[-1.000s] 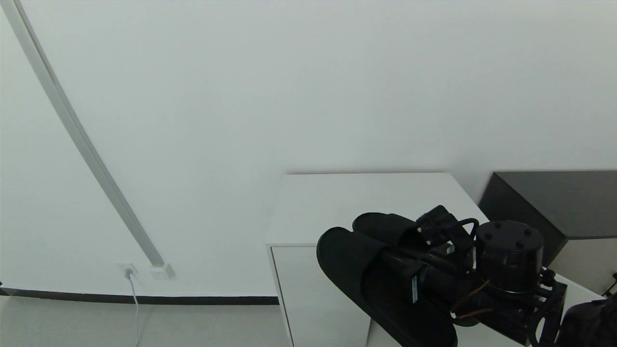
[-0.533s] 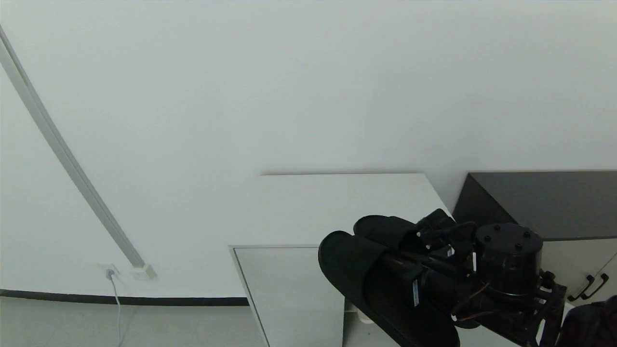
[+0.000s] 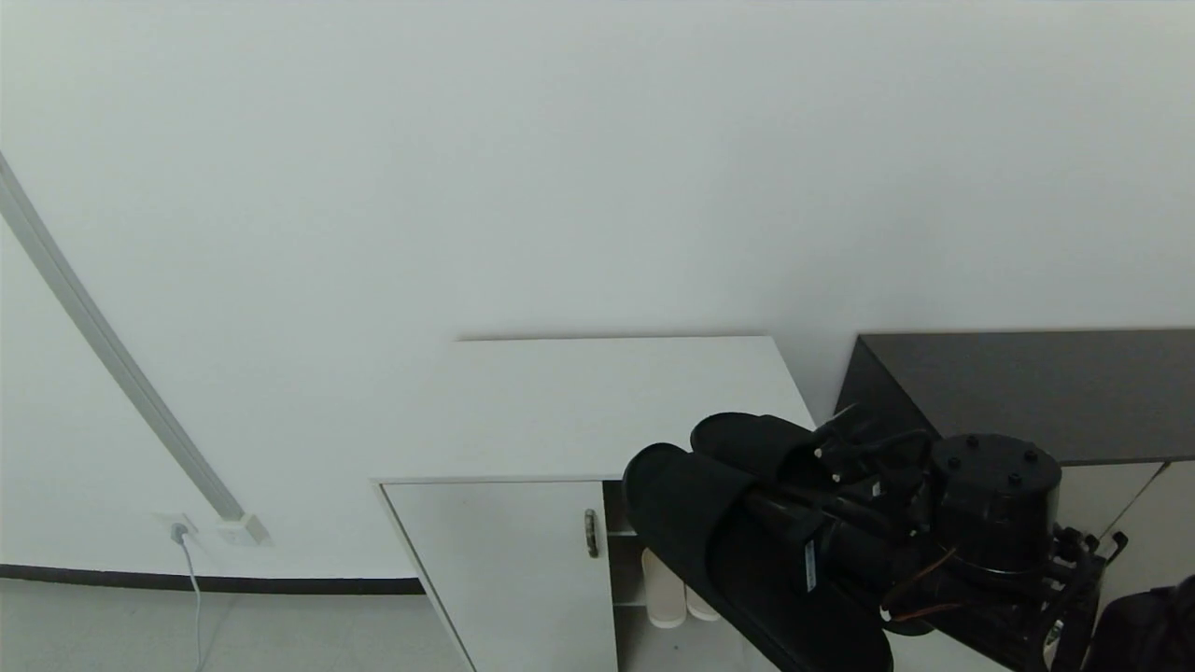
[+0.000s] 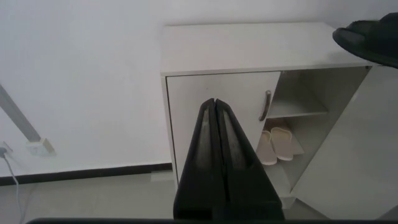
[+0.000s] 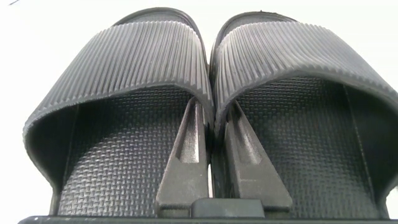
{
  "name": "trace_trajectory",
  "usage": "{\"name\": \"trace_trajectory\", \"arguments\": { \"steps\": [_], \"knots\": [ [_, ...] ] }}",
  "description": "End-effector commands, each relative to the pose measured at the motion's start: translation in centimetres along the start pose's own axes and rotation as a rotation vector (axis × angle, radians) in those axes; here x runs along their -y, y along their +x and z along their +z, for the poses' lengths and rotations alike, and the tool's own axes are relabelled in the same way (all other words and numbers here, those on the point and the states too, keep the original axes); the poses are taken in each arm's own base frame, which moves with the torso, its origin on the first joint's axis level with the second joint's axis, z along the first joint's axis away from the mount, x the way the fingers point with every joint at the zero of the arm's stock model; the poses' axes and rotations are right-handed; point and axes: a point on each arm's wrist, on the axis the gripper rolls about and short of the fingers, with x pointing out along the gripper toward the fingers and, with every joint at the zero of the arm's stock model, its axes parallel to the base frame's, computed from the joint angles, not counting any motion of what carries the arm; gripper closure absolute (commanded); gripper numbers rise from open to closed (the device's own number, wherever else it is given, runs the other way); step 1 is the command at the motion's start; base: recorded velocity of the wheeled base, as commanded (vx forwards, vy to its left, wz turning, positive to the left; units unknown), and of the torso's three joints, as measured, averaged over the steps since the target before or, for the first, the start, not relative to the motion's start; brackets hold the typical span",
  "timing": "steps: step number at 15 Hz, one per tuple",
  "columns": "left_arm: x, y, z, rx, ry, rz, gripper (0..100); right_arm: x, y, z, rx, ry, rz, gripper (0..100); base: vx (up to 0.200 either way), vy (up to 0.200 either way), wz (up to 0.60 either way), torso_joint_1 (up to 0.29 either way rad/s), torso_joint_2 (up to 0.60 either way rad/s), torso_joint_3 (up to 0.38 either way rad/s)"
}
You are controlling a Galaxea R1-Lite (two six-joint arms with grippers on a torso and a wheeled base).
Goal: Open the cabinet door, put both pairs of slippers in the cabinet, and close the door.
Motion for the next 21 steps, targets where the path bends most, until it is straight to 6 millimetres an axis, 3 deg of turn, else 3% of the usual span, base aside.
{"name": "trace_trajectory", "arguments": {
  "steps": [1,11,14,17,21],
  "knots": [
    [0.0,0.0,0.0,-0.001,0.000,0.000,100,0.0,0.0,-0.1,-0.002,0.000,0.001,100,0.000,0.000,0.00,0.000,0.00,0.000],
    [0.0,0.0,0.0,-0.001,0.000,0.000,100,-0.7,-0.3,-0.3,-0.002,-0.008,0.022,100,0.000,0.000,0.00,0.000,0.00,0.000],
    [0.0,0.0,0.0,-0.001,0.000,-0.002,100,-1.0,-0.9,-0.8,0.014,-0.010,0.033,100,0.000,0.000,0.00,-0.062,0.11,0.073],
    [0.0,0.0,0.0,-0.001,0.001,-0.002,100,-1.5,-2.8,-2.2,0.033,-0.014,0.033,100,0.000,0.000,0.00,-0.150,0.32,0.178],
    [0.0,0.0,0.0,-0.001,0.000,-0.002,100,-2.3,-3.3,-2.4,0.048,-0.020,0.065,100,0.000,0.000,0.00,-0.152,0.34,0.186]
  ]
}}
